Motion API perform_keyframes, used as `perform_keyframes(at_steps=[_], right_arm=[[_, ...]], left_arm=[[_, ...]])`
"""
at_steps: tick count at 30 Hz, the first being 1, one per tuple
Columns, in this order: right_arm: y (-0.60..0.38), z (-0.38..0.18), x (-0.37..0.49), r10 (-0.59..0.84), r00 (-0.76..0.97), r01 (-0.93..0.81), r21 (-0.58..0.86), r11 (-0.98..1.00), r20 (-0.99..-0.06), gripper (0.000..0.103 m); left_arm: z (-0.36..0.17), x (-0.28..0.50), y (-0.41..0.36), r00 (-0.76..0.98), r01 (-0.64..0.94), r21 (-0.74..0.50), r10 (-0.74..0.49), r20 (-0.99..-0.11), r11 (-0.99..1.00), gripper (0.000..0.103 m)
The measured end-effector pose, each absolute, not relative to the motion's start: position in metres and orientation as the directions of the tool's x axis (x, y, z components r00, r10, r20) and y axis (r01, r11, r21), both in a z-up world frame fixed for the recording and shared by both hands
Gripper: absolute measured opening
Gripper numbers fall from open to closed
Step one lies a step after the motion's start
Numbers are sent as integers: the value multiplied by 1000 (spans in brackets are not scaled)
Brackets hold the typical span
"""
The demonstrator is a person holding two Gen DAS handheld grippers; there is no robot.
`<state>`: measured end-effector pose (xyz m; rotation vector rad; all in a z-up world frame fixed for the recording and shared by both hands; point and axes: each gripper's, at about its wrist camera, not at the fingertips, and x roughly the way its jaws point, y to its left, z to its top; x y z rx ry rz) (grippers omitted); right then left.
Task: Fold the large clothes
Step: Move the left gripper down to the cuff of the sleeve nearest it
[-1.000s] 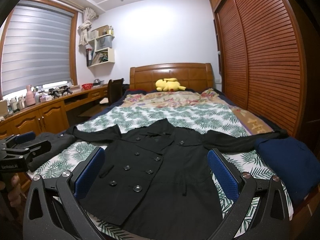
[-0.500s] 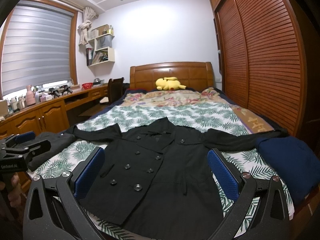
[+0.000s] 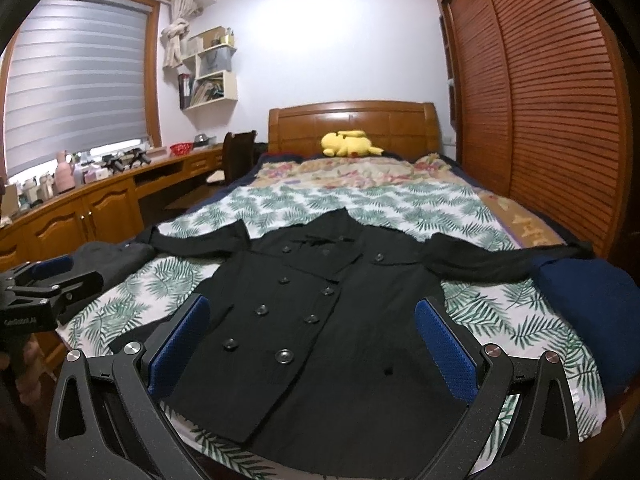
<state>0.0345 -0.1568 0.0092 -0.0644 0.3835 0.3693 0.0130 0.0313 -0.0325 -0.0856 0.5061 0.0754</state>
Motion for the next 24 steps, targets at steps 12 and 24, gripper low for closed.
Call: perform_keyframes(at_steps=[12, 24], right_arm=[[-142, -8, 55, 372, 828, -398, 28, 917, -420, 103], [-126, -33, 90, 390, 803, -427, 20, 904, -451, 103]], left_arm=[[-58, 24, 58, 842, -130, -65, 76, -535, 989, 103], [-85, 51, 86, 810, -163, -42, 110, -575, 986, 103]])
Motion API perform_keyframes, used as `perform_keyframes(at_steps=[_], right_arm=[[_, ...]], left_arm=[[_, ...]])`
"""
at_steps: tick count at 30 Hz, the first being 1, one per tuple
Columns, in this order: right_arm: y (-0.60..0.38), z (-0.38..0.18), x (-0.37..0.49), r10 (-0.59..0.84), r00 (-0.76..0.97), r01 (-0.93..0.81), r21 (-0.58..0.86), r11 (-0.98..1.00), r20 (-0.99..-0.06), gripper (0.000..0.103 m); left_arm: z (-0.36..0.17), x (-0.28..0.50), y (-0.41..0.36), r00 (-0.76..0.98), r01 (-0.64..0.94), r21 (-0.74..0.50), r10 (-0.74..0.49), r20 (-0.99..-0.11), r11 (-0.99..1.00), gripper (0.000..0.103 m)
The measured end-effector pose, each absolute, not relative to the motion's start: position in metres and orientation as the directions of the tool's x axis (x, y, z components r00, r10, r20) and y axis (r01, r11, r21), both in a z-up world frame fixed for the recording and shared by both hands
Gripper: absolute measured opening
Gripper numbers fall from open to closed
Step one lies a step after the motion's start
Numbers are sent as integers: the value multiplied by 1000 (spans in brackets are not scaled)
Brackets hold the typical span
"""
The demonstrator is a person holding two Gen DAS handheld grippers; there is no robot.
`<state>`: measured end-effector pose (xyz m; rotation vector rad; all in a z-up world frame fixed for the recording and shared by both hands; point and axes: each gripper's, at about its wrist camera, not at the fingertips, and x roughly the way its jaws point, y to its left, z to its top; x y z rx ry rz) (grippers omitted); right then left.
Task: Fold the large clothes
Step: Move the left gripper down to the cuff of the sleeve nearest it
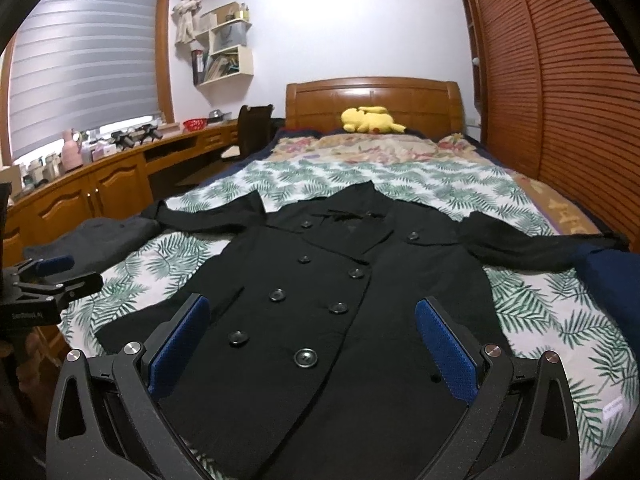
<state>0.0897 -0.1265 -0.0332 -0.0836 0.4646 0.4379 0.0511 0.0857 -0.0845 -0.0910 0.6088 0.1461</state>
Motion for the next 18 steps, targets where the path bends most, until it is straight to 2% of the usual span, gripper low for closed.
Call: perform_keyframes(at_steps=[18], right_arm=[[-81, -61, 170, 448, 755, -512, -5, 859, -478, 103]], left_arm=[[-92, 121, 150, 772, -203, 46, 189, -607, 978, 103]])
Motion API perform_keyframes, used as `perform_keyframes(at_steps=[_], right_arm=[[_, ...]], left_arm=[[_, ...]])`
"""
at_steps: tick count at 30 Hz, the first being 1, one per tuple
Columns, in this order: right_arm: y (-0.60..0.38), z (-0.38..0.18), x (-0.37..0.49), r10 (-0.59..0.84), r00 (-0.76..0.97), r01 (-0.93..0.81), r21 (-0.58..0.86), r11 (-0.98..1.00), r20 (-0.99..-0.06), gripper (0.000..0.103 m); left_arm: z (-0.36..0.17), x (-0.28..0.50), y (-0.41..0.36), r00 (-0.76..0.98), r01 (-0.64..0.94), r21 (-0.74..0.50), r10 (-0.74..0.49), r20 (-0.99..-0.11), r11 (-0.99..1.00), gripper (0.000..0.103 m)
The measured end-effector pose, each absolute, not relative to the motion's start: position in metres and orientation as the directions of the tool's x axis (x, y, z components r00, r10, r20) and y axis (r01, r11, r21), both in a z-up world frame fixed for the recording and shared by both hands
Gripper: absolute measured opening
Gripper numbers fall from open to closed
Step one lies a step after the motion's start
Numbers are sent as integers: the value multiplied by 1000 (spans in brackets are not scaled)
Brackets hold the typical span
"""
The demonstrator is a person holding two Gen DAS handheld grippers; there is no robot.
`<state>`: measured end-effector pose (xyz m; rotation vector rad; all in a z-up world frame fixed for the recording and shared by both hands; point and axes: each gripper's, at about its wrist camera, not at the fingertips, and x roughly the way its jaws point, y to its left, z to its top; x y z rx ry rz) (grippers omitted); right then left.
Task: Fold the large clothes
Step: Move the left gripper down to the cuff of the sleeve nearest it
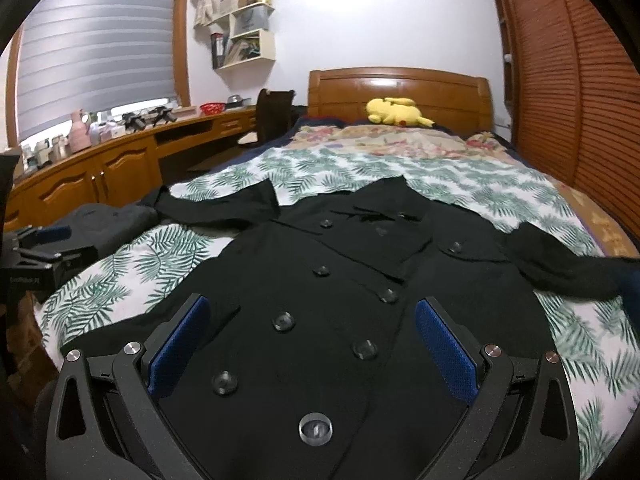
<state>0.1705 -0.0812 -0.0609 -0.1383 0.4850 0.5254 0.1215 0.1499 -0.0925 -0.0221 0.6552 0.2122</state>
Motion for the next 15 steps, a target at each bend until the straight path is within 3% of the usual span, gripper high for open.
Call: perform_keyframes(at_steps=[9, 15], right_arm=[[-43, -67, 219, 468, 721, -570, -55, 820, -511, 103], [-32, -106, 237, 454, 680, -595, -70, 801, -575, 103]], left_arm=[[-93, 172, 183, 746, -187, 42, 169, -643, 982, 103], [-109, 209, 204, 713, -176, 19, 141, -686, 984, 103]])
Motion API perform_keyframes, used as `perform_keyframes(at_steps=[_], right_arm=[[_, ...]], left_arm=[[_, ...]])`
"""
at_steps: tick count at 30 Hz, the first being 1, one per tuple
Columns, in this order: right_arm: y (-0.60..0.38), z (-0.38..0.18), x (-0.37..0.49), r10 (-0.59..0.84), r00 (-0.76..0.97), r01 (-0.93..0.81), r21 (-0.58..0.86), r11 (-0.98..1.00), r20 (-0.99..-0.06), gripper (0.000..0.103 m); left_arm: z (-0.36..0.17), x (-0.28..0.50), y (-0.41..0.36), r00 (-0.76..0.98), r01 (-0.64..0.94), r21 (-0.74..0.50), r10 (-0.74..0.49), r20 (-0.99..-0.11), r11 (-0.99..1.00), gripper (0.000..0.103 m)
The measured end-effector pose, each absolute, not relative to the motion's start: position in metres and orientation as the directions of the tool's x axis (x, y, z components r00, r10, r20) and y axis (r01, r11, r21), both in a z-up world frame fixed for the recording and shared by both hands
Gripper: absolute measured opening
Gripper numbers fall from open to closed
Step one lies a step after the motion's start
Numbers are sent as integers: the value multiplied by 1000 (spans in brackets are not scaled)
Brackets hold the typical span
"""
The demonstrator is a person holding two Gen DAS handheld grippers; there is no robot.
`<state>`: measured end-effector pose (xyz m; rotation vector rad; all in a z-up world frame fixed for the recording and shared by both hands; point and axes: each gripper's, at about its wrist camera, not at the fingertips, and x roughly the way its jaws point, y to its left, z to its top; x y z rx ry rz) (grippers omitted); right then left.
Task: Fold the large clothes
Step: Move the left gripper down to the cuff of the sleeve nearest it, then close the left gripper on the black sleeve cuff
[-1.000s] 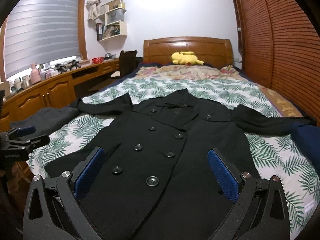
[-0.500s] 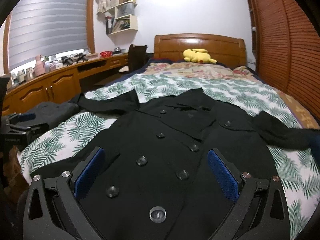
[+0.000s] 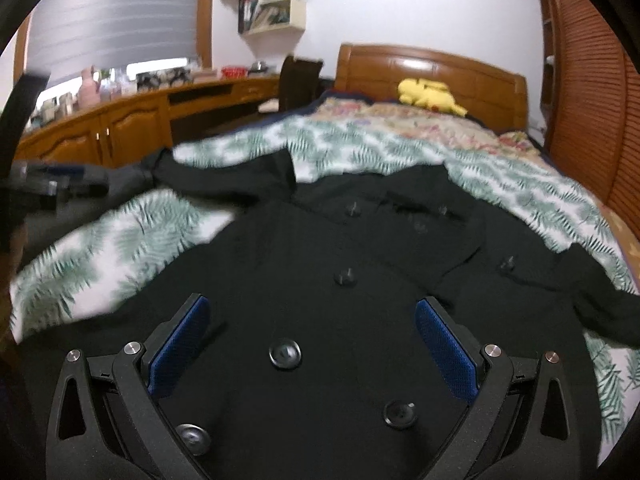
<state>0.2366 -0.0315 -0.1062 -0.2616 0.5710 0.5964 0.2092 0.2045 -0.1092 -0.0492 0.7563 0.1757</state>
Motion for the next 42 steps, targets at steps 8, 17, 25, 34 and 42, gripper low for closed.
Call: perform_keyframes(at_steps=[8, 17, 25, 34, 42], right_arm=[[-35, -127, 251, 460, 616, -602, -5, 799, -640, 103], [-30, -134, 252, 437, 620, -596, -29, 803, -652, 103], [-26, -138, 255, 420, 617, -595, -45, 802, -666, 103], [-24, -141, 254, 413, 613, -596, -52, 801, -674, 103], [-24, -141, 254, 411, 612, -597, -53, 801, -676, 103]], left_arm=[[-133, 264, 241, 689, -193, -22, 119, -715, 981, 103], [-150, 317, 303, 672, -290, -94, 133, -729, 952, 98], [-172, 336, 337, 647, -363, -155, 129, -751, 919, 80], [-196, 343, 353, 601, -430, -191, 122, -790, 882, 72], [-191, 352, 356, 612, -416, -204, 106, -784, 886, 7]])
